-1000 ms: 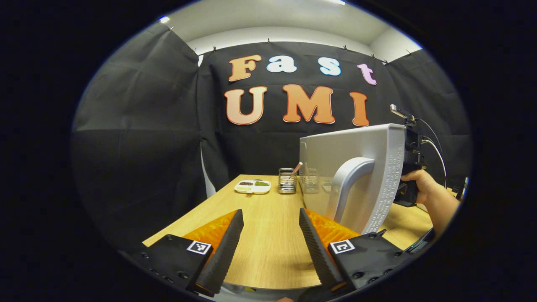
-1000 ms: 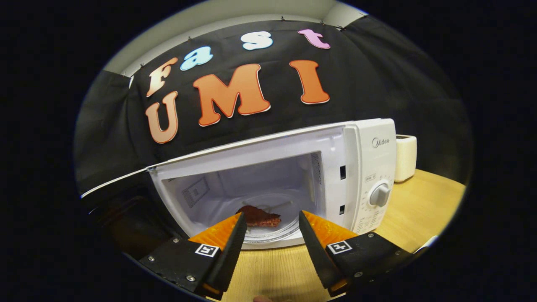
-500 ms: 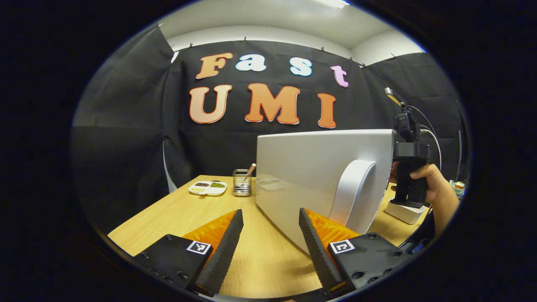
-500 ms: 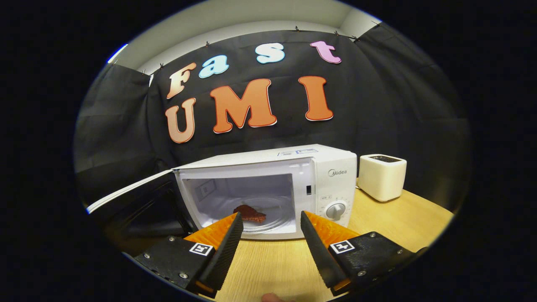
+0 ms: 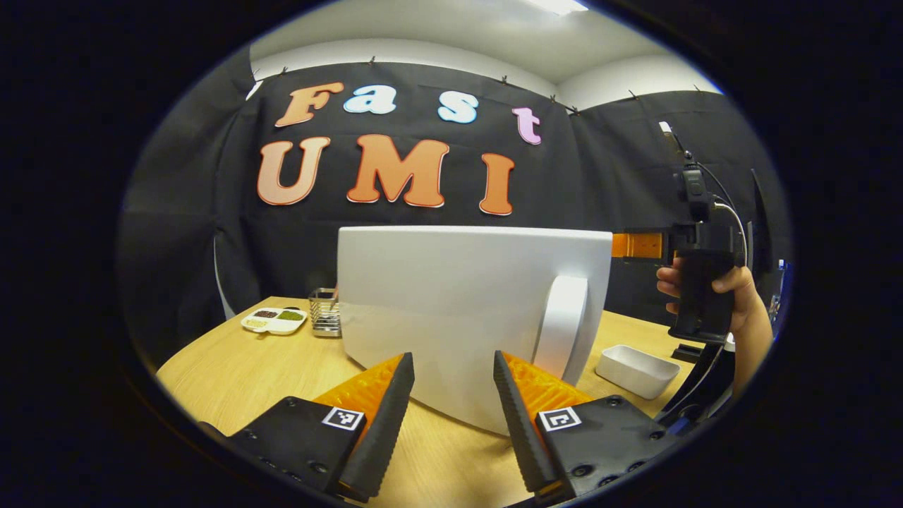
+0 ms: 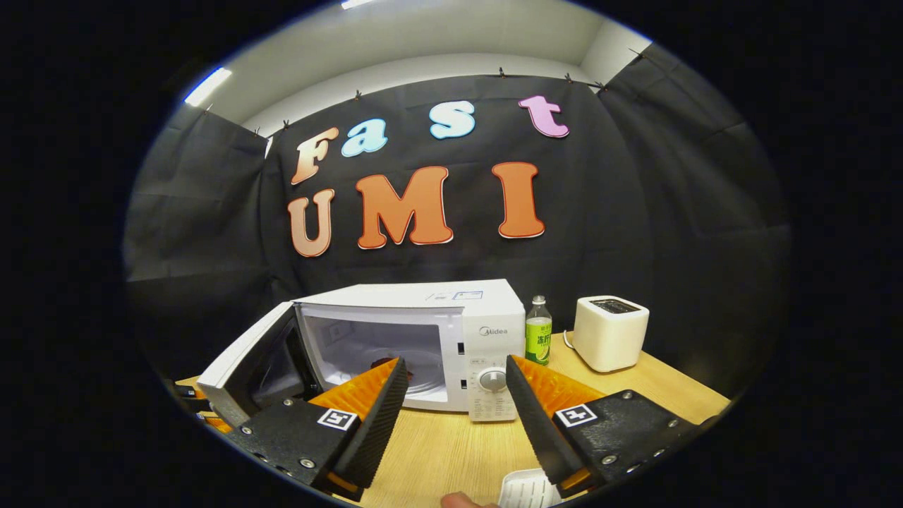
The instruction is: Open the microwave oven with the left hand, put the food in, and close the microwave oven.
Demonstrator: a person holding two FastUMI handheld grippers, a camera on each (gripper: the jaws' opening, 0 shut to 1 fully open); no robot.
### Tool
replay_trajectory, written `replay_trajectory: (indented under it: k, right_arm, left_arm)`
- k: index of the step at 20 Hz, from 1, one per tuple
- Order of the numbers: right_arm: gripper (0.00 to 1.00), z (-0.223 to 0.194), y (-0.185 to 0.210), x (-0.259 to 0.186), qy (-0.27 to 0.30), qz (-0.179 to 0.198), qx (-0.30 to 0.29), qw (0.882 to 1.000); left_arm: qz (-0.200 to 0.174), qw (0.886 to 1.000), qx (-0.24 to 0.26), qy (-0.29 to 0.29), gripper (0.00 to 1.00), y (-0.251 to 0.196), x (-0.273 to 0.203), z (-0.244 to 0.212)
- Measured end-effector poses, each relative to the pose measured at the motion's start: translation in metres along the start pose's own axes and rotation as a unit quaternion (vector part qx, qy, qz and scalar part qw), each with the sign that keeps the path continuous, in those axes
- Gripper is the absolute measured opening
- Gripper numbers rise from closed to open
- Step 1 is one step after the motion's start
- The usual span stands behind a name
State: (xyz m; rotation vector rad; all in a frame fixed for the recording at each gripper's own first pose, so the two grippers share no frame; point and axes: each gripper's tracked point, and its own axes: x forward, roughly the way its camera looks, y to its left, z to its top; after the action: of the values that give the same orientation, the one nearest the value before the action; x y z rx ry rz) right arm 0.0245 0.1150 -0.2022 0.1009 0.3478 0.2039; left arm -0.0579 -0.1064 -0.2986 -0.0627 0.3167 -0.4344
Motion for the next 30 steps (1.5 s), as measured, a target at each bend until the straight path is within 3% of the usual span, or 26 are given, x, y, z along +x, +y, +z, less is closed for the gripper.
replay_trajectory:
  k: [3, 4, 6, 8, 9, 10, 12, 21, 30]
  right_arm:
    - [0.88, 0.002, -0.023, -0.007, -0.003, -0.009, 0.0, 1.0]
    - [0.87, 0.004, -0.031, -0.009, -0.003, -0.014, -0.001, 1.0]
    - [0.87, 0.008, -0.045, -0.015, -0.009, -0.019, 0.0, 1.0]
    - [0.87, 0.009, -0.059, -0.021, -0.012, -0.028, -0.002, 1.0]
    - [0.92, 0.008, -0.066, -0.024, -0.011, -0.033, -0.005, 0.999]
    - [0.87, 0.008, -0.073, -0.027, -0.012, -0.037, -0.006, 0.999]
    - [0.87, 0.008, -0.084, -0.031, -0.013, -0.043, -0.007, 0.999]
    - [0.87, 0.009, -0.11, -0.039, -0.015, -0.053, -0.011, 0.998]
    - [0.87, 0.0, -0.119, -0.039, -0.007, -0.051, -0.032, 0.998]
  left_arm:
    - [-0.017, 1.0, 0.021, 0.003, 0.52, -0.029, 0.025, -0.002]
    - [-0.01, 1.0, 0.027, -0.001, 0.55, -0.031, 0.033, 0.002]
    - [-0.014, 1.0, 0.018, 0.01, 0.1, -0.042, 0.053, -0.006]
    - [-0.008, 1.0, 0.006, 0.019, 0.12, -0.046, 0.067, -0.009]
    - [-0.012, 1.0, 0.0, 0.027, 0.07, -0.055, 0.078, -0.012]
    - [-0.018, 0.999, -0.007, 0.037, 0.06, -0.058, 0.085, -0.017]
    - [-0.013, 0.999, -0.012, 0.044, 0.05, -0.06, 0.099, -0.019]
    - [0.019, 0.998, 0.011, 0.05, 0.08, -0.057, 0.163, -0.017]
    - [0.055, 0.997, 0.025, 0.047, 0.05, -0.044, 0.224, -0.012]
